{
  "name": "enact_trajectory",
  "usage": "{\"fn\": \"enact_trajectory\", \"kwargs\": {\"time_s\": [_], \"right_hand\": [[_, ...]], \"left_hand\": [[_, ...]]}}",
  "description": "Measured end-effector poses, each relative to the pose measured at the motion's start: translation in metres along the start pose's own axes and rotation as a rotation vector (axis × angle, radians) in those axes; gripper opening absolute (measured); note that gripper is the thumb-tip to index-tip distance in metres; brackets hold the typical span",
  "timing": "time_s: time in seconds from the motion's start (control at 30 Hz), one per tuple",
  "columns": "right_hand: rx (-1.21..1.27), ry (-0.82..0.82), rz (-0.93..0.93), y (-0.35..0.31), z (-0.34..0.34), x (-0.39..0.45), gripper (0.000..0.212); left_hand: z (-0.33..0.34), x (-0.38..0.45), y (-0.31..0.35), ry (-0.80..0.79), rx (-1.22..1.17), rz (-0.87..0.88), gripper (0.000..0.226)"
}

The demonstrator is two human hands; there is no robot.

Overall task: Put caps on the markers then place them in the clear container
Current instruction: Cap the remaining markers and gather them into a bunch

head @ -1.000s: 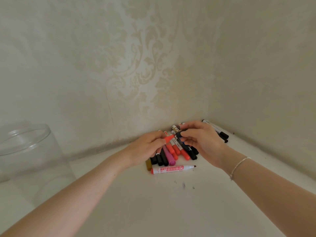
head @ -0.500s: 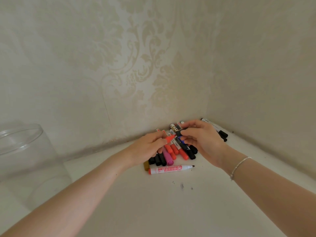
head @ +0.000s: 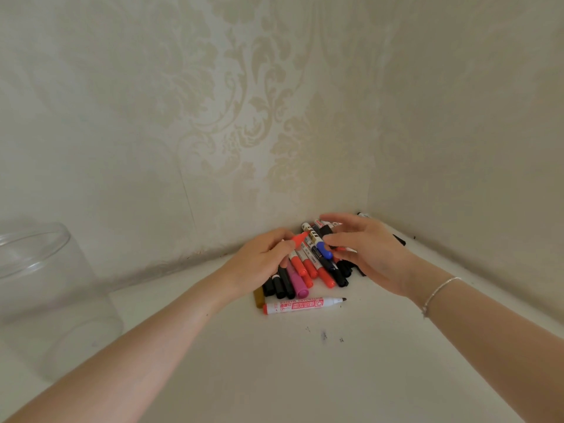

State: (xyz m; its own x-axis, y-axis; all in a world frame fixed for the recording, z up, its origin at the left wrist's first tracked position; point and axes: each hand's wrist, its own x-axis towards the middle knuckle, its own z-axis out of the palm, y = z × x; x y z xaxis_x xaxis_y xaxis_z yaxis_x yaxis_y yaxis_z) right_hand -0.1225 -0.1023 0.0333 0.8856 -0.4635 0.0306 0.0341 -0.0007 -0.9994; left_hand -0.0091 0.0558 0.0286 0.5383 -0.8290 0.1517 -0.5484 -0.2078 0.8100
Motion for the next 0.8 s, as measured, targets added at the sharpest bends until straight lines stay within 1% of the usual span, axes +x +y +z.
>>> {"fn": "enact_trajectory", "kwargs": {"time_s": [0.13, 0.23, 0.4, 0.47, 0.57, 0.63, 0.7, 0.8], "right_hand": [[-0.086, 0.068, -0.053, -0.002, -0.001, 0.001, 0.015], [-0.099, 0.056, -0.06, -0.002, -0.001, 0.0, 0.015], [-0.129, 0.025, -0.039, 0.0, 0.001, 0.003, 0.016], [-0.177, -0.007, -0.036, 0.0, 0.004, 0.004, 0.016], [-0.274, -0.017, -0.045, -0.003, 0.006, 0.003, 0.017], [-0.266, -0.035, -0.043, -0.006, 0.005, 0.003, 0.015], [-0.232, -0.058, -0.035, -0.008, 0.002, 0.003, 0.011], [-0.204, -0.07, -0.048, -0.011, -0.002, 0.004, 0.01]], "left_hand": [[0.0, 0.0, -0.001, 0.0, 0.012, 0.013, 0.023], [0.0, 0.001, -0.002, -0.009, 0.017, 0.014, 0.024], [0.0, 0.002, -0.002, -0.032, 0.061, 0.02, 0.019], [0.001, 0.003, -0.001, -0.048, 0.105, 0.032, 0.017], [0.001, 0.004, -0.001, -0.071, 0.271, 0.067, 0.015], [0.002, 0.003, -0.002, -0.072, 0.322, 0.098, 0.015], [0.003, 0.003, -0.003, -0.061, 0.3, 0.136, 0.014], [0.005, 0.004, 0.001, -0.009, 0.282, 0.183, 0.025]]}}
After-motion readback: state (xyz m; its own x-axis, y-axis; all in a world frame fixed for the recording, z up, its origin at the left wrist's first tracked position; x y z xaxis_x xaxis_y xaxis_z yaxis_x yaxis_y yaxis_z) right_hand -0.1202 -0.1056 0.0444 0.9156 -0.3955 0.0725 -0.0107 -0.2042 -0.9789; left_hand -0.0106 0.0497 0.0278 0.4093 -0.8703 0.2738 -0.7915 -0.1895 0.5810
